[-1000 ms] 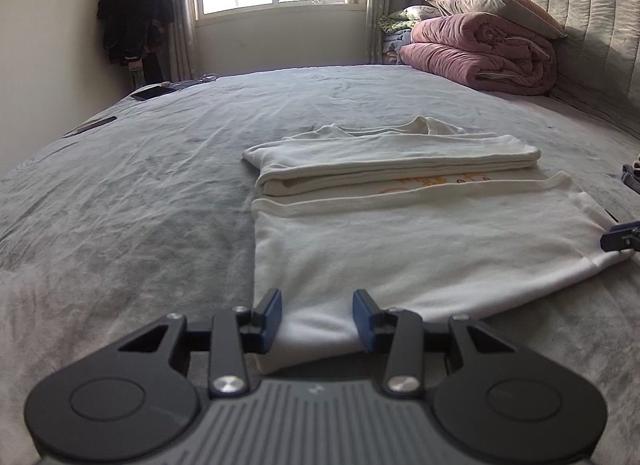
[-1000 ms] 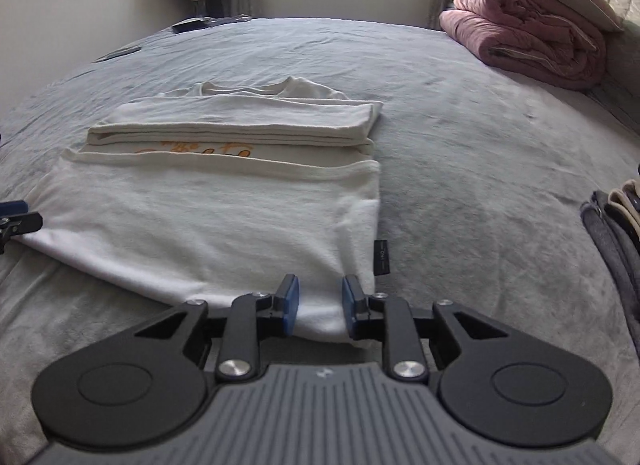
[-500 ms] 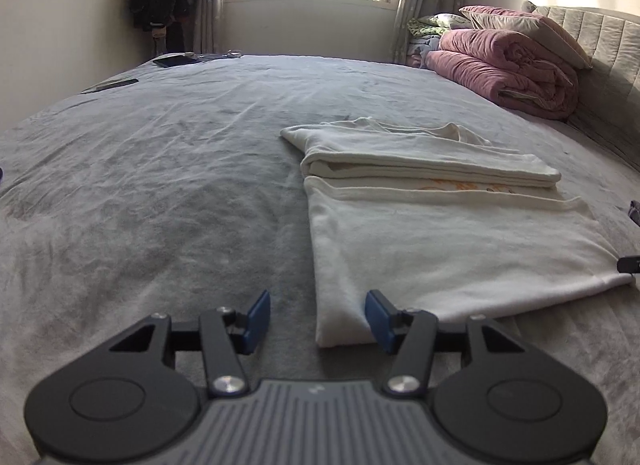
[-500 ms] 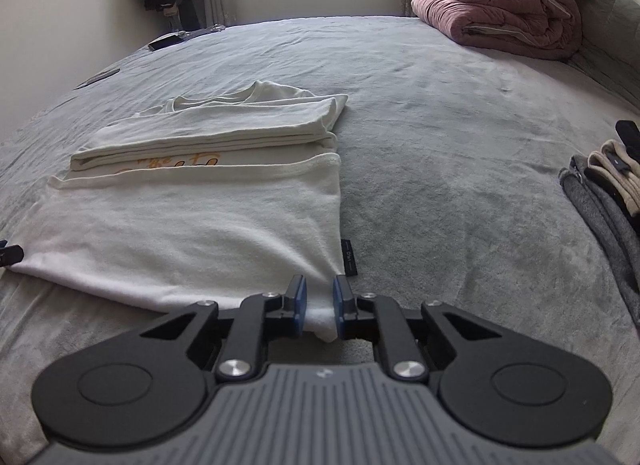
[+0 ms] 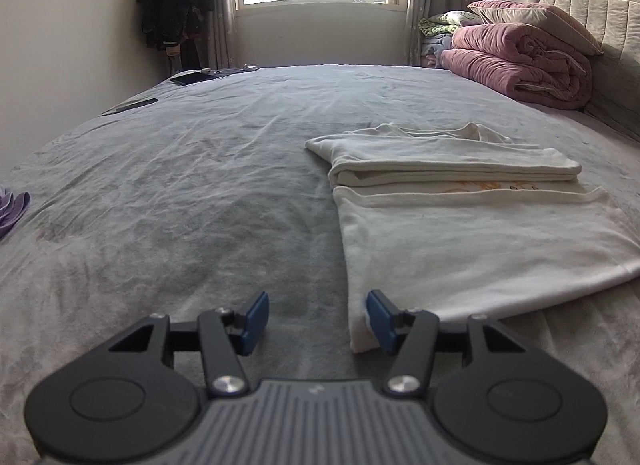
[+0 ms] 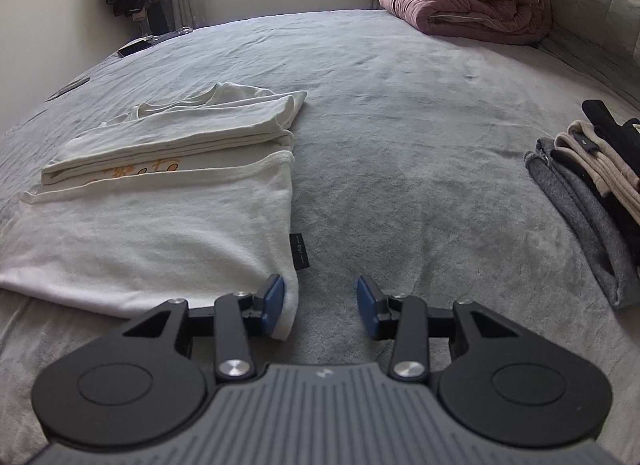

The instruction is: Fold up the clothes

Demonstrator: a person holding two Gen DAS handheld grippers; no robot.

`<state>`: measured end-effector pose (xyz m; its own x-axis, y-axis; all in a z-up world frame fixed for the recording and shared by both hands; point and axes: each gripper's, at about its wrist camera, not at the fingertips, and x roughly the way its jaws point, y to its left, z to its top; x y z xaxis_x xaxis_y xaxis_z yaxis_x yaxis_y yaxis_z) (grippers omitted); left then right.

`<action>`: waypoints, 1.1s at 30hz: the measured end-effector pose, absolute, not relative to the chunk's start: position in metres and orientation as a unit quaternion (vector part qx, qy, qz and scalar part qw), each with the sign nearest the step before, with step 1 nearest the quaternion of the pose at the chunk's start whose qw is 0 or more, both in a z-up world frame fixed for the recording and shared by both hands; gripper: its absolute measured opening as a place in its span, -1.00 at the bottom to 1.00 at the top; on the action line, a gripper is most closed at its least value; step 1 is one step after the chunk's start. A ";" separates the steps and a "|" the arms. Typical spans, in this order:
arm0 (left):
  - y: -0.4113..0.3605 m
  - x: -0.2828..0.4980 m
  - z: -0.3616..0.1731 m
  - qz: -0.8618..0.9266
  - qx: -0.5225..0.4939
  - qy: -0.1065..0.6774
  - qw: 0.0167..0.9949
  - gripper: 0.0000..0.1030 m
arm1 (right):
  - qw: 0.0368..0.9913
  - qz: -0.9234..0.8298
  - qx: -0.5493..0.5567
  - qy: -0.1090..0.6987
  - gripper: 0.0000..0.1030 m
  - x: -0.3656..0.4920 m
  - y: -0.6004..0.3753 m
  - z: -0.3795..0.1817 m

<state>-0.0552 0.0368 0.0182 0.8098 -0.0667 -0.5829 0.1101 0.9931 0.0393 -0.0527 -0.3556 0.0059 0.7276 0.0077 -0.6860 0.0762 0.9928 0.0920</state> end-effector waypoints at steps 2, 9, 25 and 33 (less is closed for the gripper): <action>0.040 -0.055 0.020 -0.047 0.031 0.305 0.951 0.11 | 0.925 -0.017 0.078 0.371 -0.19 -0.052 -0.361 0.006; 0.048 -0.054 0.025 -0.025 0.023 0.298 0.954 0.06 | 0.922 -0.050 0.100 0.370 -0.21 -0.055 -0.373 0.010; 0.052 -0.058 0.031 -0.039 -0.006 0.289 0.956 0.05 | 0.890 0.035 0.254 0.377 -0.21 -0.070 -0.389 0.017; 0.057 -0.064 0.031 -0.039 -0.038 0.290 0.955 -0.52 | 0.868 0.044 0.302 0.392 -0.21 -0.069 -0.388 0.009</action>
<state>-0.0639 0.0569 0.0313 0.8284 -0.0971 -0.5516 0.0532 0.9940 -0.0952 -0.0688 -0.3882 0.0089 0.6885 0.3140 -0.6537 0.1598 0.8135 0.5592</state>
